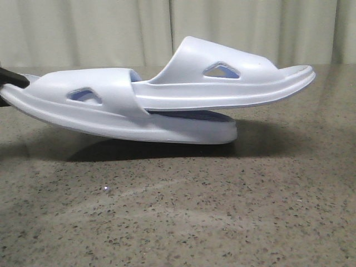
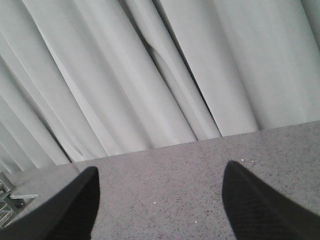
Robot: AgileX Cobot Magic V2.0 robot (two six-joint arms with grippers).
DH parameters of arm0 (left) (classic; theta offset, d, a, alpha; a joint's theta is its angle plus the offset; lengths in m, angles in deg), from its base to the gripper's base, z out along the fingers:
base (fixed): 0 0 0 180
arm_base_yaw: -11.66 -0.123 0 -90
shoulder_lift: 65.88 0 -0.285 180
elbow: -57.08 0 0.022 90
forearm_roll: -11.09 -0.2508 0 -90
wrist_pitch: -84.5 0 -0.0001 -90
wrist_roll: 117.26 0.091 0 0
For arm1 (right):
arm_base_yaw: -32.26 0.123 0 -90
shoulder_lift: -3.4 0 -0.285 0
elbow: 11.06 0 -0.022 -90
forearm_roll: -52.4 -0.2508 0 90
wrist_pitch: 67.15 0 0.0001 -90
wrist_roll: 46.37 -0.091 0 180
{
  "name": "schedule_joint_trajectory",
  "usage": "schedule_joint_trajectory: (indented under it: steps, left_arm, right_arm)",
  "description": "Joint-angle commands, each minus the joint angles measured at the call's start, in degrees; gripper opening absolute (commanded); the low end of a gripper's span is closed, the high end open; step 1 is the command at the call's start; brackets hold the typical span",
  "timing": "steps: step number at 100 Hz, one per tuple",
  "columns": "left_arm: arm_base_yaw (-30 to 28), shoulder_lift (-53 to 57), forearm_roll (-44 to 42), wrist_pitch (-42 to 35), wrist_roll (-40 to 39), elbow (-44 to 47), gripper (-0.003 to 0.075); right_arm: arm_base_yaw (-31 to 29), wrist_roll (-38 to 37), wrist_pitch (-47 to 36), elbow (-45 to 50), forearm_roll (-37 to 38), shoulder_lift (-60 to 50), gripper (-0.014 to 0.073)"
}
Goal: Insert blue slippers together front up
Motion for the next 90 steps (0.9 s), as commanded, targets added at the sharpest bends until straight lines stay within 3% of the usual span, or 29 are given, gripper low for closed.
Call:
schedule_joint_trajectory:
  steps: [1, 38, 68, 90]
  left_arm:
    - [0.45, 0.41, 5.03, 4.11, 0.94, -1.98, 0.0016]
    - [0.45, 0.41, 3.65, 4.37, 0.94, -1.98, 0.0036]
    - [0.45, 0.41, 3.90, 3.56, 3.11, -1.98, 0.0296]
    - [0.12, 0.41, 5.12, -2.51, 11.80, -1.98, 0.0461]
  right_arm:
    - [0.25, 0.83, 0.06, -1.79, -0.50, -0.28, 0.0448]
    - [0.25, 0.83, 0.06, -1.79, -0.50, -0.28, 0.0447]
    - [0.25, 0.83, 0.06, -1.79, -0.50, -0.28, 0.0447]
    - [0.25, 0.83, 0.27, -1.79, -0.50, -0.28, 0.0447]
